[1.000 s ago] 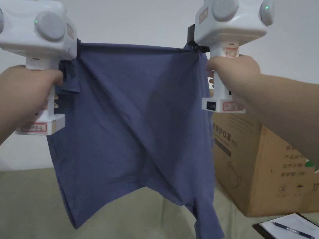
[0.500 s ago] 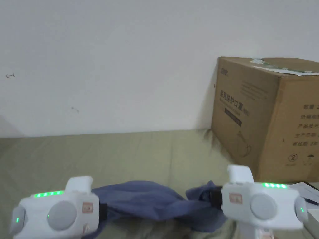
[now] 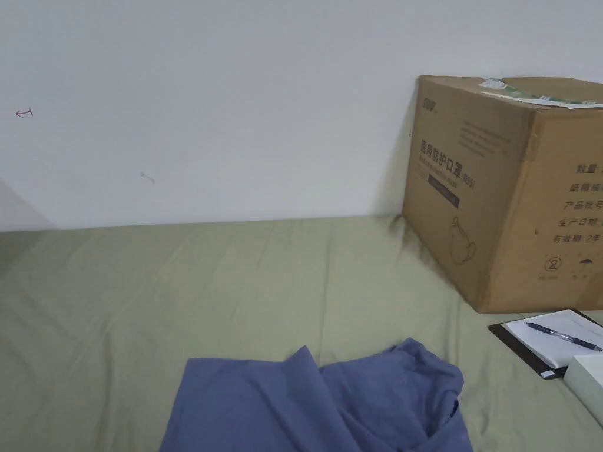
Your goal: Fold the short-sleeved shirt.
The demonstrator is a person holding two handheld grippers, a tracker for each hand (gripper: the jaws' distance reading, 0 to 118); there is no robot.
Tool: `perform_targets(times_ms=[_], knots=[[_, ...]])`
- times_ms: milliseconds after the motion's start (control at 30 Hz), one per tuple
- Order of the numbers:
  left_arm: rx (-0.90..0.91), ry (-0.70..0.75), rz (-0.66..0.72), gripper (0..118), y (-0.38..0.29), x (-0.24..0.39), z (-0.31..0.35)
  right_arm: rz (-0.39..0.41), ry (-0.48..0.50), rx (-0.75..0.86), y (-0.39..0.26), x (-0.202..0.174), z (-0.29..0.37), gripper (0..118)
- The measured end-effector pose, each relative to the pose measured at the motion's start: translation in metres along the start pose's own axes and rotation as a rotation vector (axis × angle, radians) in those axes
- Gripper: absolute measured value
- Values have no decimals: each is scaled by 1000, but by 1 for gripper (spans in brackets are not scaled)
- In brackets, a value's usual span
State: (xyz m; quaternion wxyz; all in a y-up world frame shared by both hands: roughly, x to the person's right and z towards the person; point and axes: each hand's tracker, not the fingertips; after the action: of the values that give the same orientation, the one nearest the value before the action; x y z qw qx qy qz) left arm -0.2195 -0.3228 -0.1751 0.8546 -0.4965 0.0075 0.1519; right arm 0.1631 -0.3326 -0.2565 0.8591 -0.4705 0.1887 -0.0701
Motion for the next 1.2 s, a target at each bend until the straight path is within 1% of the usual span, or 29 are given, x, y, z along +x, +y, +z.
perform_targets(times_ms=[33,67,100,167,200,233,267,300,333,367,400,433,500,533,600,700,733,767,800,833,867,900,933,967,1033,1067,1100,1167,1200], knots=[[-29,0,17,0,3,-2,-12,23,-32,-34,1,0,-13,3],[-59,-3,41,0,6,-4,-26,28,-62,-68,3,1,-26,3],[-73,-24,65,0,7,-8,-40,24,-76,-99,3,2,-42,3],[-115,-20,103,0,11,-13,-63,6,-101,-138,7,4,-64,4],[-119,-60,120,4,12,-16,-71,6,-125,-149,9,3,-71,6],[-118,-74,119,17,13,-17,-75,-12,-120,-135,9,6,-73,10],[-111,-73,153,52,11,-18,-75,-37,-114,-131,10,7,-73,29],[-115,-72,183,83,9,-19,-74,-64,-96,-135,12,9,-71,50],[-101,-70,193,108,7,-19,-72,-86,-69,-135,11,10,-66,71],[-87,-70,216,118,4,-20,-69,-101,-45,-133,10,11,-62,93],[-61,-89,238,118,1,-20,-60,-100,-44,-128,9,11,-56,97],[-50,-109,263,118,0,-23,-56,-97,-49,-118,9,11,-50,97],[-74,-145,312,118,-3,-29,-46,-96,-54,-89,8,11,-35,100],[-32,-211,328,118,-4,-33,-37,-102,-50,-69,9,11,-25,101],[43,-259,338,118,-3,-32,-11,-125,-18,7,12,10,-3,101],[226,-255,219,117,4,-20,42,-124,32,168,17,3,40,100],[293,-242,167,115,4,-15,59,-117,45,231,18,-1,55,96],[349,-209,130,105,4,-10,73,-105,60,293,17,-5,68,81],[419,-157,100,85,3,-3,88,-80,67,362,14,-9,83,59],[485,-115,68,54,-1,2,99,-41,74,429,12,-13,95,35],[535,-96,39,8,-4,5,106,7,62,481,9,-18,102,4],[565,-68,14,0,-7,9,111,51,40,526,6,-23,108,0],[587,-40,2,0,-7,12,111,74,9,558,3,-27,112,0],[611,1,-14,0,-11,14,114,76,1,584,-1,-28,116,0],[623,-46,1,0,-15,13,116,48,118,583,1,-23,118,0],[622,-68,10,0,-11,10,113,46,120,581,5,-23,120,0],[613,-76,28,0,-10,9,113,75,96,570,17,-24,121,0],[594,-92,51,0,-6,4,110,163,63,536,54,-22,118,0],[594,-91,56,0,-1,1,107,170,42,525,74,-20,113,0]])
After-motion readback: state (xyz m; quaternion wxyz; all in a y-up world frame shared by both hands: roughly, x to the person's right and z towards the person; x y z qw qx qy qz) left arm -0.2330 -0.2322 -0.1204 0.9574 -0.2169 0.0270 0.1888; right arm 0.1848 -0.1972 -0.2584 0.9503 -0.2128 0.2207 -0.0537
